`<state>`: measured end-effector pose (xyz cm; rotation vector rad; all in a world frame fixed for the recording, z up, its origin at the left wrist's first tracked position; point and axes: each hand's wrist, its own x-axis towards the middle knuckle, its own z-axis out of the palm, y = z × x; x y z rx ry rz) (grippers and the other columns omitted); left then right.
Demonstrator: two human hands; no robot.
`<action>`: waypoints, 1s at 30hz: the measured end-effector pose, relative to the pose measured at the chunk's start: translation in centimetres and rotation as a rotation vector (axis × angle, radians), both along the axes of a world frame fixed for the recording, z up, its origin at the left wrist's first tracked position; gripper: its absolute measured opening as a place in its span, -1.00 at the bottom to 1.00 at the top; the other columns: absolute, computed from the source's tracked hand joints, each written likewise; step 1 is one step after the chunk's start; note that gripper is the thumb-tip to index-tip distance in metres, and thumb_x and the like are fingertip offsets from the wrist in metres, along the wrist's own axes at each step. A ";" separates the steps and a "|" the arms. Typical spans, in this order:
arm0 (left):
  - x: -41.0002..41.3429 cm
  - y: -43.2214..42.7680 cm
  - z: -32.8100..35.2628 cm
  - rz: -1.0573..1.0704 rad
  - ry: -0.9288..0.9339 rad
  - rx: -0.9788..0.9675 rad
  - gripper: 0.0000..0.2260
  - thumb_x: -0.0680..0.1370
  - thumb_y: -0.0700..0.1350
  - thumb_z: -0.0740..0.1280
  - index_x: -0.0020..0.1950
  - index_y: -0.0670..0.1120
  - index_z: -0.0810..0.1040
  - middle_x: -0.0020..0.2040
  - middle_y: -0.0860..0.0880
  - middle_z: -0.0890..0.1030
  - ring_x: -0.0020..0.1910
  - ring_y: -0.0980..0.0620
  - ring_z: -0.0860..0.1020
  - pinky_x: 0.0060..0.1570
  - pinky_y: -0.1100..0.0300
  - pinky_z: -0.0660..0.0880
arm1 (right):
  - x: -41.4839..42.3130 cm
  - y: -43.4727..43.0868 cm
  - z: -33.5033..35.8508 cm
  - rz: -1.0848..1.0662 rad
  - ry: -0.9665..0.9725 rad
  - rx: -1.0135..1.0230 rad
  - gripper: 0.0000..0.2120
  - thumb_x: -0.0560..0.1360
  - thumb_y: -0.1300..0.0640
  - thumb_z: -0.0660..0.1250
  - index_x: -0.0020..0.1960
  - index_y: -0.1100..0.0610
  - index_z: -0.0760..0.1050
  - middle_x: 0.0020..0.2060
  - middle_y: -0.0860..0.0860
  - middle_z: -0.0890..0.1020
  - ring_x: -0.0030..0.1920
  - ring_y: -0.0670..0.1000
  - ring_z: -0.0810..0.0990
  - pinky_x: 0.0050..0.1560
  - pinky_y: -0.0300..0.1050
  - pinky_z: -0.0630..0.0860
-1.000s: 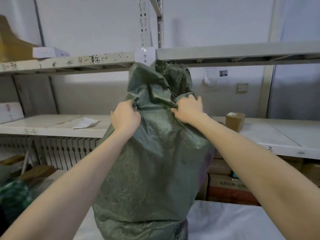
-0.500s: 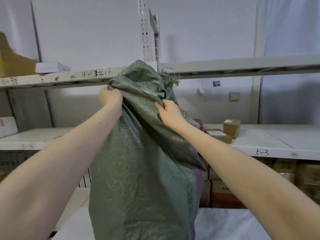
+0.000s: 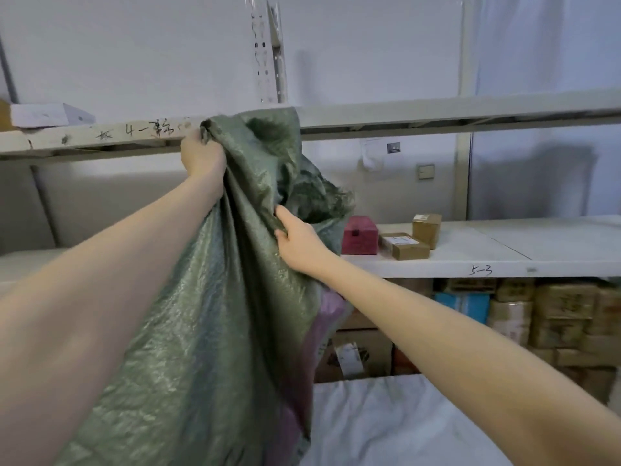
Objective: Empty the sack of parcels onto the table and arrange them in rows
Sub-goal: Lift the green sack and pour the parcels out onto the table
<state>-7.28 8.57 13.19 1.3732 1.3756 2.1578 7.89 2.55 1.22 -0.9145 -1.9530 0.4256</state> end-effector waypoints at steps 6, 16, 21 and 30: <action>1.4 1.5 -7.4 -0.110 0.125 -0.080 -0.83 0.52 -0.20 0.15 -0.25 -0.05 0.43 -0.25 -0.09 0.51 -0.23 0.04 0.42 -0.18 0.17 0.37 | 0.5 2.0 -6.4 -0.116 0.021 -0.212 -0.71 0.63 0.23 0.08 0.29 0.18 0.43 0.21 0.16 0.55 0.23 0.14 0.50 0.11 -0.22 0.37; 4.7 -0.3 -17.4 -0.154 0.395 -0.255 -0.80 0.64 -0.20 0.13 -0.09 -0.22 0.50 -0.13 -0.23 0.57 -0.10 -0.19 0.51 -0.22 0.13 0.30 | 3.5 3.1 -13.4 -0.303 -0.074 -0.449 -0.89 0.62 0.21 0.06 0.04 0.22 0.32 -0.08 0.15 0.49 -0.05 0.15 0.48 -0.14 -0.11 0.35; 6.2 -1.1 -22.5 -0.094 0.798 -0.430 -0.69 0.63 -0.10 0.15 0.37 -0.10 0.27 0.11 -0.15 0.58 0.15 -0.24 0.51 0.29 -0.14 0.29 | 7.1 3.1 -15.8 -0.437 0.033 -0.499 -0.78 0.60 0.24 0.11 0.22 0.28 0.26 -0.03 0.20 0.49 -0.08 0.14 0.47 -0.25 -0.08 0.35; 10.4 -2.9 -28.8 -0.089 1.763 -0.461 -0.58 0.58 0.22 0.08 0.40 0.15 0.37 0.32 -0.08 0.43 0.42 -0.08 0.29 0.33 -0.46 -0.19 | 10.8 1.6 -21.7 -0.821 -0.155 -0.301 -0.51 0.44 0.17 0.42 0.23 0.22 0.22 0.21 0.18 0.32 0.05 0.22 0.53 -0.16 0.02 0.46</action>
